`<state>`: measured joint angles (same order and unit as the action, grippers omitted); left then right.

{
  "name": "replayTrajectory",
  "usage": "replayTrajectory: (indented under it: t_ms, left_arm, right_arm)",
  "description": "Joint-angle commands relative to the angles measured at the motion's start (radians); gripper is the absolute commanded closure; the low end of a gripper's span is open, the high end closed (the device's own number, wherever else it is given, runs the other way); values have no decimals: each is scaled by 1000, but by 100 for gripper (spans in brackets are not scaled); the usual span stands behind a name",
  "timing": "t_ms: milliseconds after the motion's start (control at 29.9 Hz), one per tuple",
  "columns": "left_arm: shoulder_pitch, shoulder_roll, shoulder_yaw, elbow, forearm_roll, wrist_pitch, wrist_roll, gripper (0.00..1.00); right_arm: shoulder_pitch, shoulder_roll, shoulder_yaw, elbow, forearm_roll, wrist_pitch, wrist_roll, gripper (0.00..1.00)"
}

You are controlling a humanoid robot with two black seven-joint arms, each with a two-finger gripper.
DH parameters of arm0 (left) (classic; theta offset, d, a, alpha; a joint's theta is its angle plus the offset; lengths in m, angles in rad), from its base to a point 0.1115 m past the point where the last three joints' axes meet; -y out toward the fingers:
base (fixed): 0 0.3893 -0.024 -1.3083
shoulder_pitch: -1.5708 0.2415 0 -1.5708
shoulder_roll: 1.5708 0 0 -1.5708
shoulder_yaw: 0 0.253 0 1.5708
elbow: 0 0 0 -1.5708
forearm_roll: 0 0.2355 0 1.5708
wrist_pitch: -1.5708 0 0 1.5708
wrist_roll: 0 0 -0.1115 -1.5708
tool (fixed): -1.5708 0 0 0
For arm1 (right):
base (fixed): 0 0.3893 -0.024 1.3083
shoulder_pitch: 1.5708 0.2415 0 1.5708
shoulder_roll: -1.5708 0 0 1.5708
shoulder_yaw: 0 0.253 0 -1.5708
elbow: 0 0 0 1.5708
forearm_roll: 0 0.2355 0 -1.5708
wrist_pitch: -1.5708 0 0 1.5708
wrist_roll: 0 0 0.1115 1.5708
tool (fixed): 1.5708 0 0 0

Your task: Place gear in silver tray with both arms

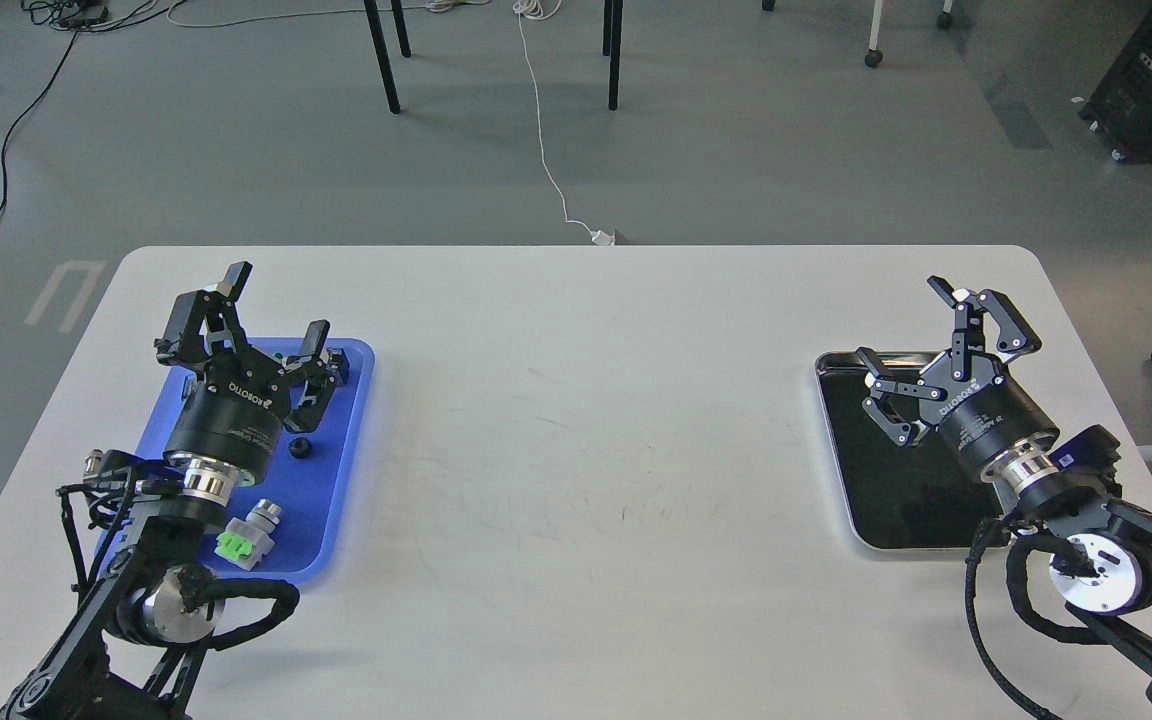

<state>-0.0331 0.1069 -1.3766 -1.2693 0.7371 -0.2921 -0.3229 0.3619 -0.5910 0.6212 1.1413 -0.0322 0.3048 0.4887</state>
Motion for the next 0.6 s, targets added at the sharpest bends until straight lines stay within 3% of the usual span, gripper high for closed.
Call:
replayTrajectory:
  t_ms: [0, 334, 568]
  left_arm:
    - [-1, 8, 24, 5, -7, -7, -2, 2]
    - [2, 28, 33, 7, -8, 1, -2, 2]
    - [9, 31, 33, 10, -7, -6, -28, 2]
  right_arm:
    - [3, -1, 3, 0, 0, 2, 0, 1]
    - [-8, -6, 14, 2, 2, 13, 0, 1]
    - [-4, 0, 9, -54, 0, 0, 0, 1]
